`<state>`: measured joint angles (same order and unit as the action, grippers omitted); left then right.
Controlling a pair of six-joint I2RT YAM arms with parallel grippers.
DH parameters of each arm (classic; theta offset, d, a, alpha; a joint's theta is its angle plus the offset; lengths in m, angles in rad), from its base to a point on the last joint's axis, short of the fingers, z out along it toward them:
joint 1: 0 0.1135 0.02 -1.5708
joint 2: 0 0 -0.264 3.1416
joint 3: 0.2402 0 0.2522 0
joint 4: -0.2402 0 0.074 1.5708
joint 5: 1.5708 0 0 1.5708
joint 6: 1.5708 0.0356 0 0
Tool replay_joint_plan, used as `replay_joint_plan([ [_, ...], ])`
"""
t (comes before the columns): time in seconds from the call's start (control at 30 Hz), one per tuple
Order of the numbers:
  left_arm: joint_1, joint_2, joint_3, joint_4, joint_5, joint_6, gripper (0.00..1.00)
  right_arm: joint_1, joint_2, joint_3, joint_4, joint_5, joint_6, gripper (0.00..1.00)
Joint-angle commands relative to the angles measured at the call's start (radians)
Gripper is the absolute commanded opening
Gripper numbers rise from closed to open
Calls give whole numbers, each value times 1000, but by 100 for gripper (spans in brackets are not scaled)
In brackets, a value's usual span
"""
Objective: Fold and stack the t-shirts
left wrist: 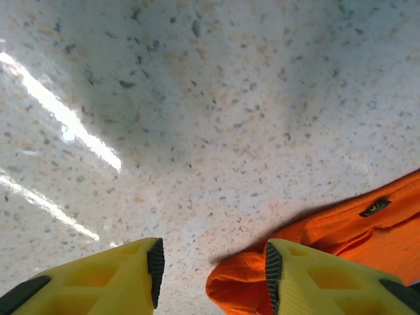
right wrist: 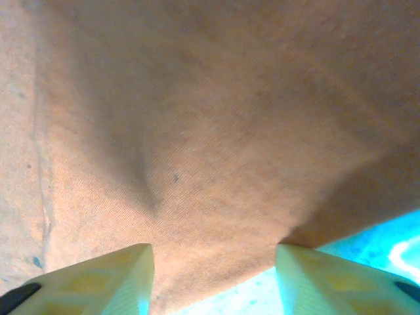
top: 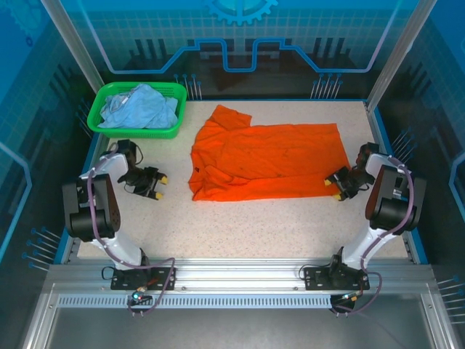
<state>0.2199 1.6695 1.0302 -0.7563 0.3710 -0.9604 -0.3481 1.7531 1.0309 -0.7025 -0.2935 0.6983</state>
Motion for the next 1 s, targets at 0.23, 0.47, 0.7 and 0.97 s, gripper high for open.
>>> replay_joint_plan([
  [0.23,-463,-147,189,8,-106,56,23,3,-182,19,-83,51,10,48],
  [0.47,-684,-15,163,126,-202,140,17,1,-87,75,-83,111,-16,28],
  [0.7,-679,157,216,75,-392,250,17,-30,55,124,-115,185,-2,28],
  [0.97,-628,162,80,28,-556,203,23,-88,52,50,-123,190,59,35],
])
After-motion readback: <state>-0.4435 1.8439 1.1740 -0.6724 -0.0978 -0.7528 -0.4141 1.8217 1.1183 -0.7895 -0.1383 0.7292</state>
